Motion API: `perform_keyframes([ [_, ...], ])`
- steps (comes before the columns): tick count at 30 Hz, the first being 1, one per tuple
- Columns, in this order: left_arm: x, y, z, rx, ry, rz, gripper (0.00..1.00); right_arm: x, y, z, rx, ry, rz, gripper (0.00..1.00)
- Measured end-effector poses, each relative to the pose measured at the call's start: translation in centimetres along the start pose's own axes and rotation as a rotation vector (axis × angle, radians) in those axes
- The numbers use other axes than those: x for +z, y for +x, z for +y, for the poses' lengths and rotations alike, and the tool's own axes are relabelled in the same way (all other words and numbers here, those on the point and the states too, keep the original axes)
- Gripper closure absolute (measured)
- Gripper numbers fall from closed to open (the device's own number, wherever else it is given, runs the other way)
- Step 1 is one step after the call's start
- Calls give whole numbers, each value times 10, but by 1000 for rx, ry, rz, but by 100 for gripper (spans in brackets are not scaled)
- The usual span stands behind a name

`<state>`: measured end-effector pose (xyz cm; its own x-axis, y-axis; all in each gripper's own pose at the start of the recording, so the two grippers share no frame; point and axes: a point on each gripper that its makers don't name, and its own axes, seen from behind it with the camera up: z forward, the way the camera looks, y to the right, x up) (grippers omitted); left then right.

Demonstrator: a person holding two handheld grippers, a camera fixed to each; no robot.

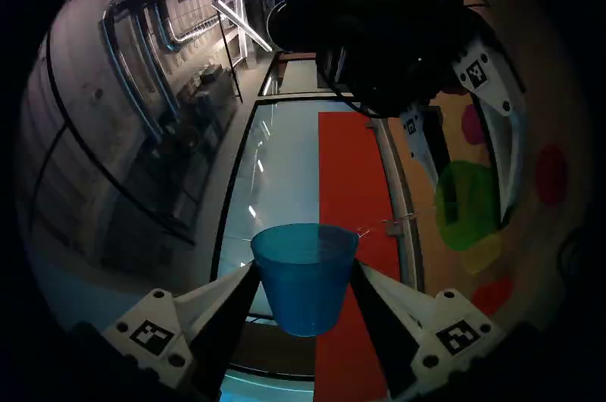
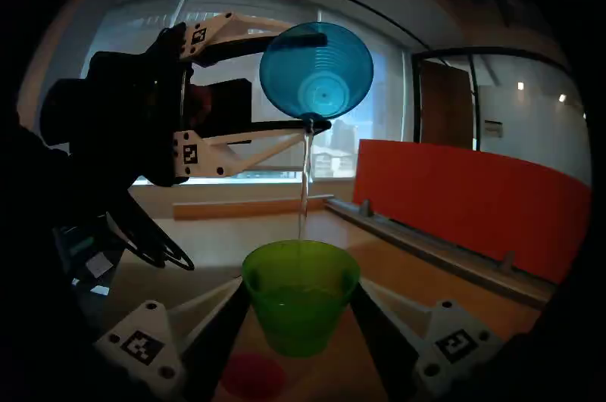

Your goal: Pour water

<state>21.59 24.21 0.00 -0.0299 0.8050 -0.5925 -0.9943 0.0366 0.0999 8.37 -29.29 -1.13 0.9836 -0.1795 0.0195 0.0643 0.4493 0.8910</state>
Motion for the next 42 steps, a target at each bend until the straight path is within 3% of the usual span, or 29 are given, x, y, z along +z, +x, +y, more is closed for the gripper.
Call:
perform_keyframes([
  [8, 0, 4, -6, 44, 10, 3, 17, 0, 0, 1, 2, -2, 5, 12],
  [15, -2, 7, -1, 54, 12, 6, 17, 0, 1, 1, 1, -3, 7, 12],
  [29, 0, 3, -2, 23, 12, 1, 17, 0, 0, 2, 3, -5, 8, 12],
  [35, 1, -6, -5, -42, 19, -13, 17, 0, 0, 3, 4, -10, 8, 12],
  [42, 0, -19, 1, -201, 11, -33, 17, -4, 0, 5, 7, -15, 10, 12],
])
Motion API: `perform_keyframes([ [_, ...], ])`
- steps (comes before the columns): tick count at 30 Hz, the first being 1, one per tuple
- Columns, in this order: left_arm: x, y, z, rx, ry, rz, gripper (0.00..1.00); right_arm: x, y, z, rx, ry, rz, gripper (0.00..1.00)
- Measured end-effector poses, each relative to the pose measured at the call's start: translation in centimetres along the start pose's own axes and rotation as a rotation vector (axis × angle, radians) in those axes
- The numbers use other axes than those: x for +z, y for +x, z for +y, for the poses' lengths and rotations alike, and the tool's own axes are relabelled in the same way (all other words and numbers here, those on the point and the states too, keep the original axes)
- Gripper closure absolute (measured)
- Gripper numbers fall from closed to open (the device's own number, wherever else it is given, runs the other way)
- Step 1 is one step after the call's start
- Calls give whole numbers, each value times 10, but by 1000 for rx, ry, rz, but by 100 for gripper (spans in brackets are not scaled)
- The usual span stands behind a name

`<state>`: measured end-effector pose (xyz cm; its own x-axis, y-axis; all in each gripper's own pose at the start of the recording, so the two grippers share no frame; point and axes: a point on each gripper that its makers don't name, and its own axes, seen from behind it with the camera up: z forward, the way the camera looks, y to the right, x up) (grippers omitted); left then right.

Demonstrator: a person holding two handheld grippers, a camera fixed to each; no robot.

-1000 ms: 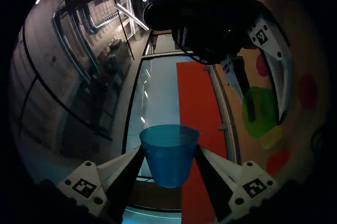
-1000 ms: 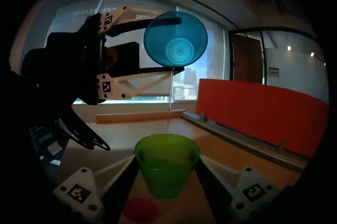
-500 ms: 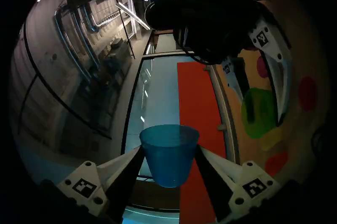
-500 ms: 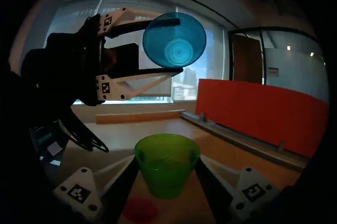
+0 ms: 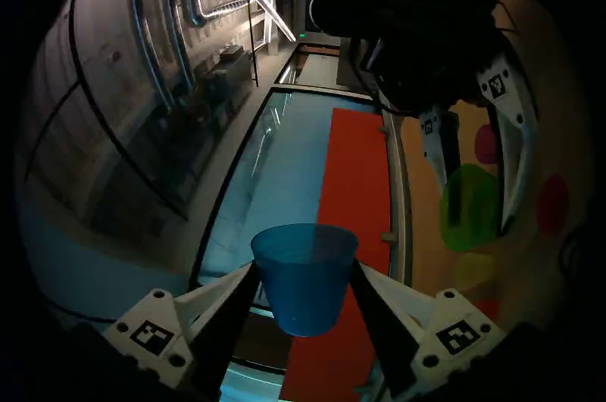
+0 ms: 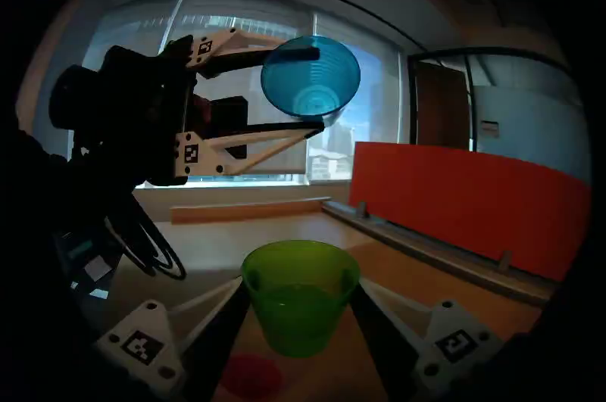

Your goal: Pour water

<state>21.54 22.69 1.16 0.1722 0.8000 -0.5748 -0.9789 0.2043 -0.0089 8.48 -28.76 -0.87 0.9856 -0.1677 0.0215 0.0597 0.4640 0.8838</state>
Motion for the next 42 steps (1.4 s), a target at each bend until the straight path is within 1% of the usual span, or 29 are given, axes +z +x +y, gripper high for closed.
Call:
perform_keyframes([
  [3, 1, -5, 3, -82, -8, -3, 17, -1, 1, 1, -2, -4, -1, 12],
  [8, 4, -17, 3, -223, -10, -21, 17, -3, 2, 1, -6, -8, -2, 12],
  [11, 5, -27, 5, -315, -8, -42, 17, -5, 3, 0, -7, -9, -2, 12],
  [17, 1, -42, 13, -517, -20, -82, 17, -8, 4, 1, -10, -17, -2, 12],
  [21, -2, -44, 14, -640, -23, -70, 17, -10, 4, 2, -10, -22, -2, 12],
  [29, -2, -62, 15, -855, -17, -99, 17, -15, 5, 3, -15, -32, -1, 12],
  [36, -6, -76, 17, -1046, -15, -118, 17, -20, 8, 4, -19, -43, 3, 12],
  [42, -8, -82, 23, -1211, -21, -120, 17, -23, 11, 5, -21, -50, 9, 12],
])
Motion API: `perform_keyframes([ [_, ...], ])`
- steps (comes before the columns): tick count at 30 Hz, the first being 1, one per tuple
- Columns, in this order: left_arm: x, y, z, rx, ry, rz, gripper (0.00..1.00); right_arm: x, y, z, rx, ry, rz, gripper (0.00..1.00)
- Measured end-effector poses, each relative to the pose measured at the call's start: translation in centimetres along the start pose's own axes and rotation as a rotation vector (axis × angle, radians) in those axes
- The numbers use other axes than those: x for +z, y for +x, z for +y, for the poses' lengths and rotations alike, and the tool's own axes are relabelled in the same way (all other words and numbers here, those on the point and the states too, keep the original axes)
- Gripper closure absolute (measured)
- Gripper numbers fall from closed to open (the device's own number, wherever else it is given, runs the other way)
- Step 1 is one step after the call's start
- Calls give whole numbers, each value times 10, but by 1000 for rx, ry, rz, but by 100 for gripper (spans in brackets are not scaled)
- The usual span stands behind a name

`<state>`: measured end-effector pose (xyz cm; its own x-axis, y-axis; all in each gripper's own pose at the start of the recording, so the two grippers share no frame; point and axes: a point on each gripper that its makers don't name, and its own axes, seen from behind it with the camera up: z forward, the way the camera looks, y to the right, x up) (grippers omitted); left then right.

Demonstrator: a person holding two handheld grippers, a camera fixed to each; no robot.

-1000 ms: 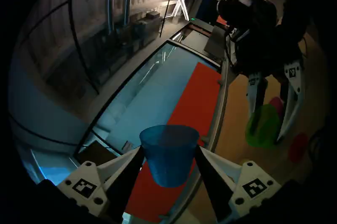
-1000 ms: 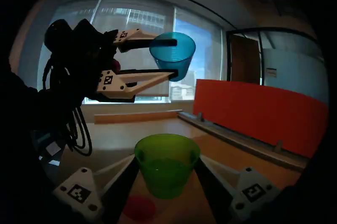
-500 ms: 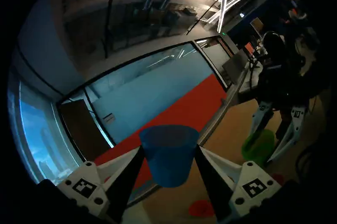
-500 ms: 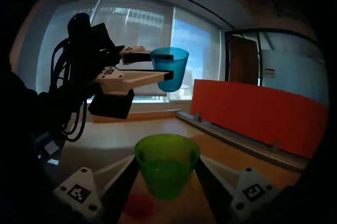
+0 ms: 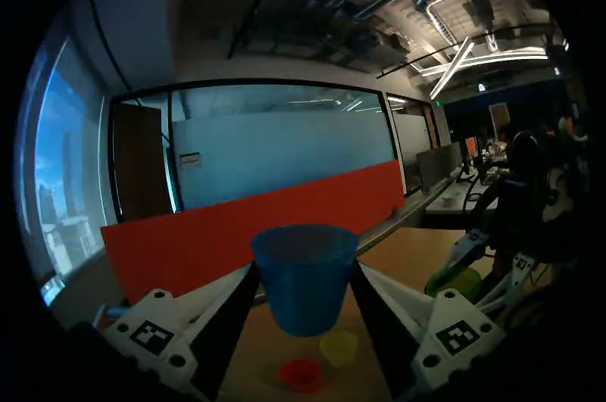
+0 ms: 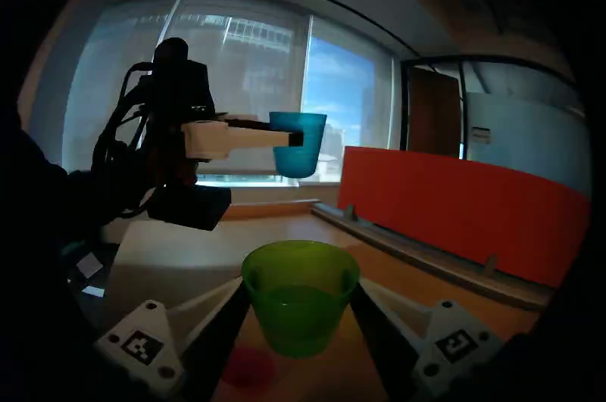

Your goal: Pour water

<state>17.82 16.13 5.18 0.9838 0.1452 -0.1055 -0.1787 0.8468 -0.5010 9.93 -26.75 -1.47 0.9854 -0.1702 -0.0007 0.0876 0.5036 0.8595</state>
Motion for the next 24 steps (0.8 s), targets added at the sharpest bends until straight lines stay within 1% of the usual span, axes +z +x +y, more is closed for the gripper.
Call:
perform_keyframes([
  [3, 0, -4, 1, -66, -8, -3, 17, -1, 2, 1, 0, -2, 3, 12],
  [5, -1, -6, 2, -96, -14, -3, 17, -2, 3, 1, 0, -3, 4, 12],
  [8, -2, -9, 1, -116, -14, -6, 17, -4, 3, 2, -1, -9, 3, 12],
  [11, -3, -13, -2, -115, -9, -14, 17, -5, 4, 4, 0, -15, 5, 12],
  [17, -8, -29, -3, -78, 1, -48, 17, -13, 3, 6, 7, -25, 0, 12],
  [20, -9, -38, -2, -65, 0, -69, 17, -18, 2, 9, 8, -34, -8, 12],
  [24, -11, -50, 3, -66, -15, -92, 17, -26, -1, 14, 11, -46, -23, 12],
])
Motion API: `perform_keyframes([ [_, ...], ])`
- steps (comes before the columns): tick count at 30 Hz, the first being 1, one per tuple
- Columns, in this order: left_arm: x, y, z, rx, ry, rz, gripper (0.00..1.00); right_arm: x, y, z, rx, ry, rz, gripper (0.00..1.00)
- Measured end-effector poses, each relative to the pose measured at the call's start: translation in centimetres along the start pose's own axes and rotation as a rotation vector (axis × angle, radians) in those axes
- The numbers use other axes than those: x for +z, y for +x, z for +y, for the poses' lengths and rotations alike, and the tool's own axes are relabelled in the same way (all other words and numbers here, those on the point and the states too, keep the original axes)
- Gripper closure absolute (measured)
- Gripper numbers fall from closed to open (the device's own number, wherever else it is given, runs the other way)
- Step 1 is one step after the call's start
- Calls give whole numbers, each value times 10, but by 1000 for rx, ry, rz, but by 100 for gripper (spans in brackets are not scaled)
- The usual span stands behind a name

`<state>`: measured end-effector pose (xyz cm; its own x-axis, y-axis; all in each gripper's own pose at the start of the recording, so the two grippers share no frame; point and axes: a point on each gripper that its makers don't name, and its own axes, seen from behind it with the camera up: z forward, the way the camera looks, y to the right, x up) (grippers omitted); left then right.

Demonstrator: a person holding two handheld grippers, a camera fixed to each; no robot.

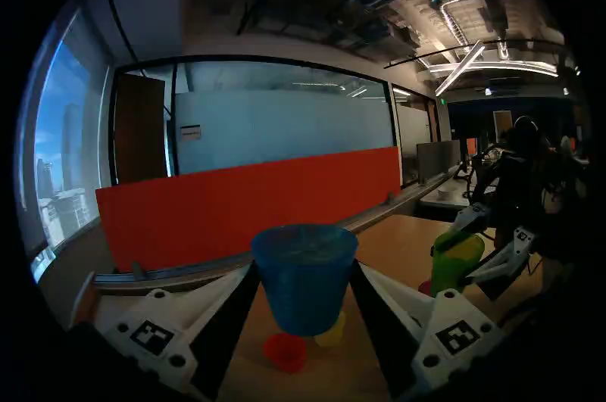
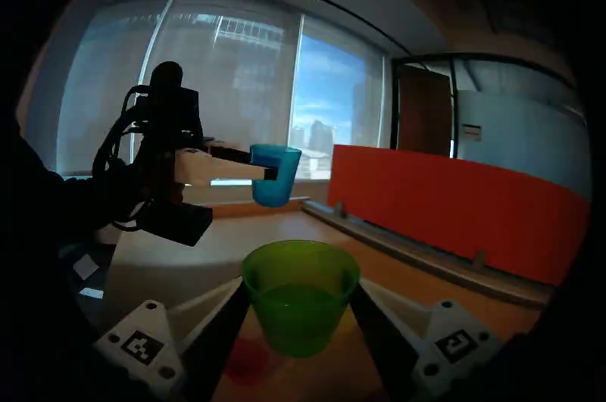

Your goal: Pour water

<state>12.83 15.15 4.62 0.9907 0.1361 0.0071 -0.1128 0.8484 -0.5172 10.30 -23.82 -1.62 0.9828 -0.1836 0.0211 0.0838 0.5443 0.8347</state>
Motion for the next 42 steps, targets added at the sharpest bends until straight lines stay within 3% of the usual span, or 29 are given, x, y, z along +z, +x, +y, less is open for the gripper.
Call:
perform_keyframes([
  [19, 10, -73, 20, 36, -69, -164, 15, -30, -41, 6, 16, -14, -100, 12],
  [32, 16, -117, 34, 83, -111, -285, 15, -34, -66, 5, 41, 4, -150, 11],
  [42, 10, -147, 39, 97, -148, -373, 15, -36, -85, 1, 50, 30, -204, 11],
])
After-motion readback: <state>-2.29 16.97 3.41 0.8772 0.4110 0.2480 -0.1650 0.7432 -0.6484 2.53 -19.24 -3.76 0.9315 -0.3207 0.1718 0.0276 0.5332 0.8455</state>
